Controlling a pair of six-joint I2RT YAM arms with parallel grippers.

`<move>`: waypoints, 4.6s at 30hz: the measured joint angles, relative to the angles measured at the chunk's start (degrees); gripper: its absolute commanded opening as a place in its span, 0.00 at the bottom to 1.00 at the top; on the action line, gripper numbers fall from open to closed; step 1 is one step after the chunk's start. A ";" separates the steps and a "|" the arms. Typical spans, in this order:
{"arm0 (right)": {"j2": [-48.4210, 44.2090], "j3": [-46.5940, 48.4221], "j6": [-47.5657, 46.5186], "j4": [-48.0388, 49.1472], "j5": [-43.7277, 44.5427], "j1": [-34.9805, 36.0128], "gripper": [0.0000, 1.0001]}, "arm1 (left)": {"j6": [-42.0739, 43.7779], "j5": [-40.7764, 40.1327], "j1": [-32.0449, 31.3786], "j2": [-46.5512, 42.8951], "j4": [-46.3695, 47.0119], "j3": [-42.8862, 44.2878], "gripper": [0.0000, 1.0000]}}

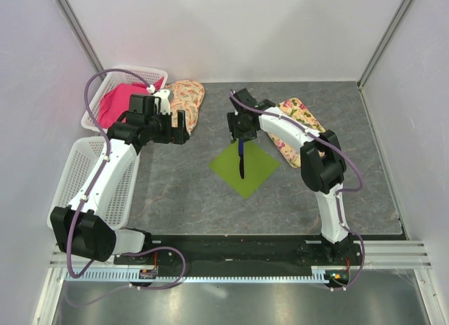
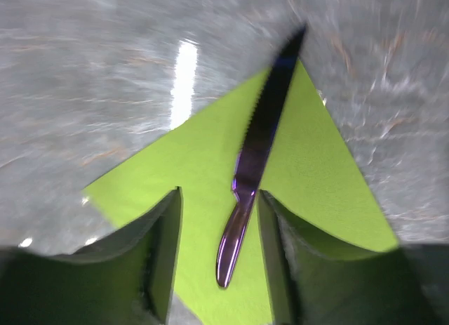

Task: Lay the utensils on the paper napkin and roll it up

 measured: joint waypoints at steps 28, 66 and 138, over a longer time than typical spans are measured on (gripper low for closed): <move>8.48 15.69 -57.31 -4.72 -13.14 -22.18 0.98 | 0.04 5.73 0.00 1.38 -0.28 1.36 1.00; 13.05 14.69 -54.49 -4.33 -16.04 -27.61 0.00 | 0.02 6.84 0.11 3.39 -1.14 2.45 1.00; -6.40 -19.02 5.42 13.57 -0.74 -3.67 0.00 | -7.50 7.10 1.90 8.04 3.21 6.62 0.96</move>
